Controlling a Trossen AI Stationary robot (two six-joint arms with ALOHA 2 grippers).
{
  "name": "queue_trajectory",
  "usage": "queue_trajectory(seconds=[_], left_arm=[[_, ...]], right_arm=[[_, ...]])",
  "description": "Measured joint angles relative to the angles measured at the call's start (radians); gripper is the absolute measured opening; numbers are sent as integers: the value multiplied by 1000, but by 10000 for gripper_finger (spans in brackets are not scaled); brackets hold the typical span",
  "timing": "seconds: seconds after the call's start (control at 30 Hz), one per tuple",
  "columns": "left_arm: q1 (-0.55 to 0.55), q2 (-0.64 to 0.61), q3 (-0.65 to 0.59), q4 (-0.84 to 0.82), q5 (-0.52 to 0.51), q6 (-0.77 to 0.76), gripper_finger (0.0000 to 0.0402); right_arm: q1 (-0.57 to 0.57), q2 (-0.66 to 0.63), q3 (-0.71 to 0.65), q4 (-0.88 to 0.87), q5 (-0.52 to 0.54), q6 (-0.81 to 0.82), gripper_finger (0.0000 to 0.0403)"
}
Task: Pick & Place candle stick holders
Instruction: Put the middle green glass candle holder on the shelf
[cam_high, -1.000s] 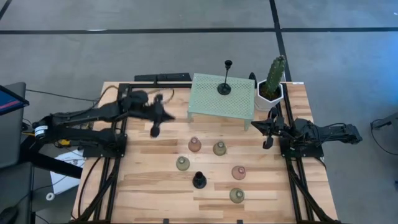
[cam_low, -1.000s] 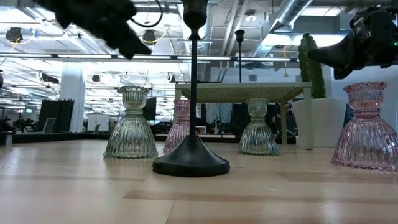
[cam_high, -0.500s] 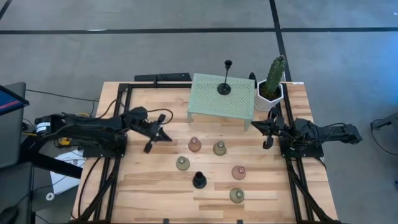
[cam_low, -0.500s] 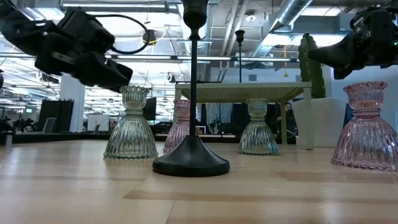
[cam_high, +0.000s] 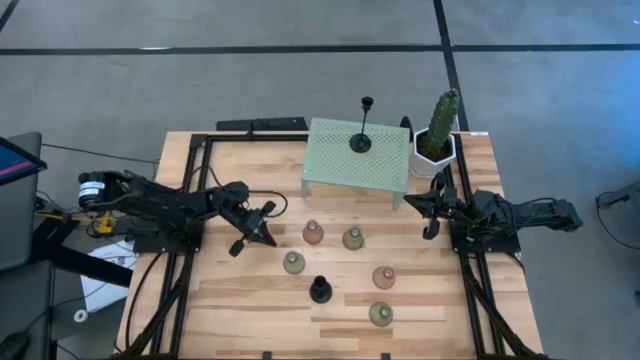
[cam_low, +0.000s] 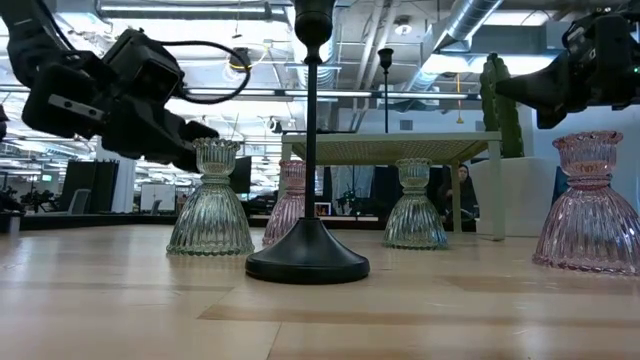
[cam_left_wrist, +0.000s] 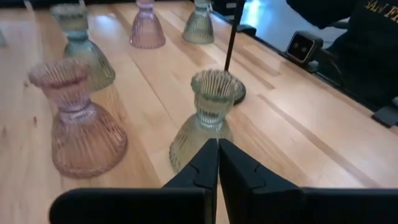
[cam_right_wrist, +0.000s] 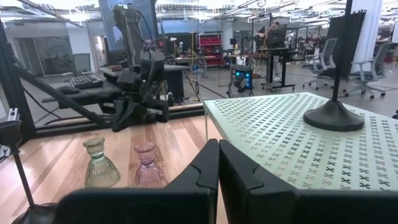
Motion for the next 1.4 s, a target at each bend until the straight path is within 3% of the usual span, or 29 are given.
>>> queue_trajectory(seconds=[0.23, 0.5, 1.0, 1.2, 1.4], left_arm=[[-86, 62, 0, 38, -141, 23, 5], [-128, 87, 0, 63, -188, 52, 24], [-147, 99, 0, 92, -192, 52, 194], [-184, 199, 0, 245, -192, 52, 250], [-189, 321, 40, 345, -269, 48, 271]], right_arm=[[0, 0, 0, -4, 0, 0, 0], [0, 0, 0, -4, 3, 0, 0], [-1, 0, 0, -4, 64, 0, 0], [-1, 0, 0, -4, 64, 0, 0], [0, 0, 0, -4, 63, 0, 0]])
